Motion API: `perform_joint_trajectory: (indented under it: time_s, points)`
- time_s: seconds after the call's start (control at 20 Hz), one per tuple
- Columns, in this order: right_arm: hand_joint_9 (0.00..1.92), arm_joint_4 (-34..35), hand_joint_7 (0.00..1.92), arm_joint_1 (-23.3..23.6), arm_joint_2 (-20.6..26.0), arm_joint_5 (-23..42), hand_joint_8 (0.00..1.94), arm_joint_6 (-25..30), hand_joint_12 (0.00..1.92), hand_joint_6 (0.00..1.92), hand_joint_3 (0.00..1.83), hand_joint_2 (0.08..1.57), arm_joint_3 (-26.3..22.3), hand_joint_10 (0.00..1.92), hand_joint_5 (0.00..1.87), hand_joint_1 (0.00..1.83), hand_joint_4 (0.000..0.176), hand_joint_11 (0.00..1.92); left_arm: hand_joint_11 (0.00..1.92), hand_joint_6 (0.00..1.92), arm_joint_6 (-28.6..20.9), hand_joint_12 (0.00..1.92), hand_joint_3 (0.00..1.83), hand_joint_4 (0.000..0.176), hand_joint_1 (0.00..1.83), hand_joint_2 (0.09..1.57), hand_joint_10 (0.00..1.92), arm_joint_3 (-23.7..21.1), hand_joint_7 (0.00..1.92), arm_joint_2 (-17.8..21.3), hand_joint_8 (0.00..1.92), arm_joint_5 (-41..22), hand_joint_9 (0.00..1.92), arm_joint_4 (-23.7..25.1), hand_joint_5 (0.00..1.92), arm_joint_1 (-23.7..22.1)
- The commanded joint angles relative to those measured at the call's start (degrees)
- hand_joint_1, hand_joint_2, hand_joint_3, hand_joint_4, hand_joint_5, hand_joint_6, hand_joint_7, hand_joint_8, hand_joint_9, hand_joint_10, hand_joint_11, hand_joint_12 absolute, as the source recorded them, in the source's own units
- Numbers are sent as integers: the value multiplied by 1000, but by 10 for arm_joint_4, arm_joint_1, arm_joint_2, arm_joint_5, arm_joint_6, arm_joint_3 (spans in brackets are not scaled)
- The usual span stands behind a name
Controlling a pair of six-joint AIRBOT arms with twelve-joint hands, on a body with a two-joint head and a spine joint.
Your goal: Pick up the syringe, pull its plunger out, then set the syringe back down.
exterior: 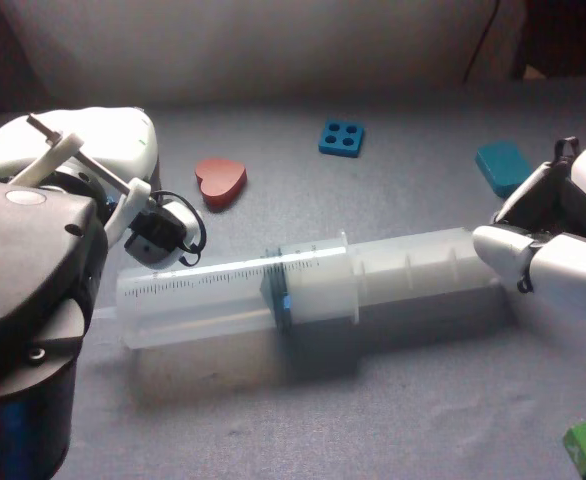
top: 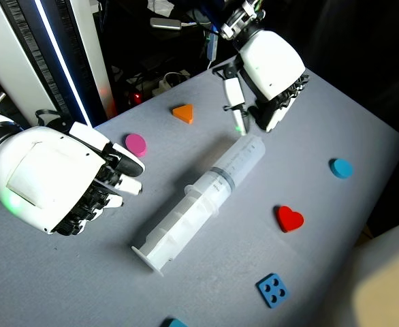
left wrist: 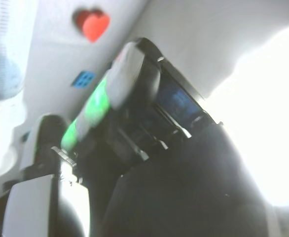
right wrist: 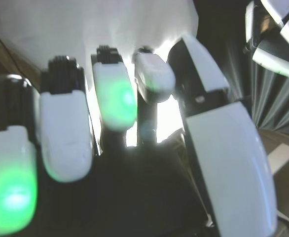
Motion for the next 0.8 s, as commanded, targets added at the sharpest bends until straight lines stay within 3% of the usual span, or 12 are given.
perform_joint_trajectory:
  time_s: [0.0,0.75]
  points:
    - [1740,-29,1539,4,0,53,1941,3,1921,1921,7,1503,1,1921,1368,486,176,1878,1553,1921,-3,1921,0,171,812,1334,1921,2,1439,-2,1921,-16,1481,64,1347,-2]
    - [1739,-30,1539,4,-2,57,1941,2,1921,1921,7,1520,4,1921,1359,492,176,1878,1547,1921,-9,1921,0,176,831,1322,1921,10,1423,-2,1921,8,1469,67,1324,-10]
